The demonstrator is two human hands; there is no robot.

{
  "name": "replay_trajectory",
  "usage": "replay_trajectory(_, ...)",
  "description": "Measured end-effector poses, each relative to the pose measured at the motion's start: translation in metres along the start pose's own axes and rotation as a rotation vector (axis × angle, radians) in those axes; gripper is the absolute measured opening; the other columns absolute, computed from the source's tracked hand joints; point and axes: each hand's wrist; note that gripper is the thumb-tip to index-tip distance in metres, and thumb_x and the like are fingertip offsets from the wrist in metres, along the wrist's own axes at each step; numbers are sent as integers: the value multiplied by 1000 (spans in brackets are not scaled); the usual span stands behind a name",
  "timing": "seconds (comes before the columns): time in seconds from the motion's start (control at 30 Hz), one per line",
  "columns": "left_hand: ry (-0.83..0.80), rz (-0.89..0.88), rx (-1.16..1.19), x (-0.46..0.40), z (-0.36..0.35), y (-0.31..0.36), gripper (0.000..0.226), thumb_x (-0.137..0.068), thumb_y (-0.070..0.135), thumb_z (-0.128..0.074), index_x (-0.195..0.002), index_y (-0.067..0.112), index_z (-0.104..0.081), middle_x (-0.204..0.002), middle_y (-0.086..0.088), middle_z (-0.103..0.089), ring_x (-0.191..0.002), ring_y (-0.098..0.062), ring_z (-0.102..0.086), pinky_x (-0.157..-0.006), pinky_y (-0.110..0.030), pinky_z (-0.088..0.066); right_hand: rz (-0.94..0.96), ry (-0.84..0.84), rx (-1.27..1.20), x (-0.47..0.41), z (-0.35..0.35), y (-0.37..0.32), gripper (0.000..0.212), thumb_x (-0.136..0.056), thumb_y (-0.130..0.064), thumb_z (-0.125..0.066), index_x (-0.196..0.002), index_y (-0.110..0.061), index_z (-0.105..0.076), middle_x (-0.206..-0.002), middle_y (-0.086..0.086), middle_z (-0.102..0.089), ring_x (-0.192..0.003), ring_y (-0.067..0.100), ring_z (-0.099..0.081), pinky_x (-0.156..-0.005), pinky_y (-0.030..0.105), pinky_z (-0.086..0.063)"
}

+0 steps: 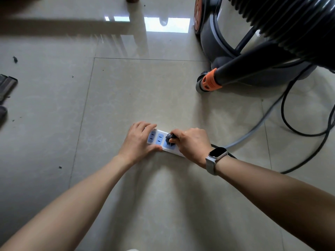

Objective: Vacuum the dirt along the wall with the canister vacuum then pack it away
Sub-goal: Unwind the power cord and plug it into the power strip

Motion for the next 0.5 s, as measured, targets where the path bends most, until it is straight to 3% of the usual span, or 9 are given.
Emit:
replay_trajectory(0.27, -7, 18, 12, -1, -3, -3, 66, -61, 27, -87, -112, -7, -61, -112, -22, -60, -110, -39, -51, -97, -44, -38, 0, -63, -27, -6, -8, -1, 23, -95, -38, -46, -106, -27, -63, -98, 6, -69, -88, 32, -60, -57, 30, -26)
replay_trajectory(0.4, -6, -12, 0, -1, -2, -4, 64, -59, 26, -88, -110, -6, -64, -107, -21, -63, -105, -42, -53, -93, -47, -42, -29, -4, -120, -2, -13, 2, 20, -93, -39, -52, -102, -29, -66, -103, -4, -70, -90, 26, -62, -61, 34, -39)
replay_trajectory(0.5, 11, -28, -71, -1, -4, -4, 60, -61, 33, -86, -110, 2, -67, -108, -12, -66, -107, -39, -53, -90, -46, -43, -60, -7, -88, -1, -15, 2, 23, -93, -42, -50, -105, -30, -65, -101, -2, -70, -89, 27, -62, -61, 34, -39)
Point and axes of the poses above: each hand's wrist, its own x-axis away from the middle knuckle, its own z-axis out of the back of the hand, y = z × x
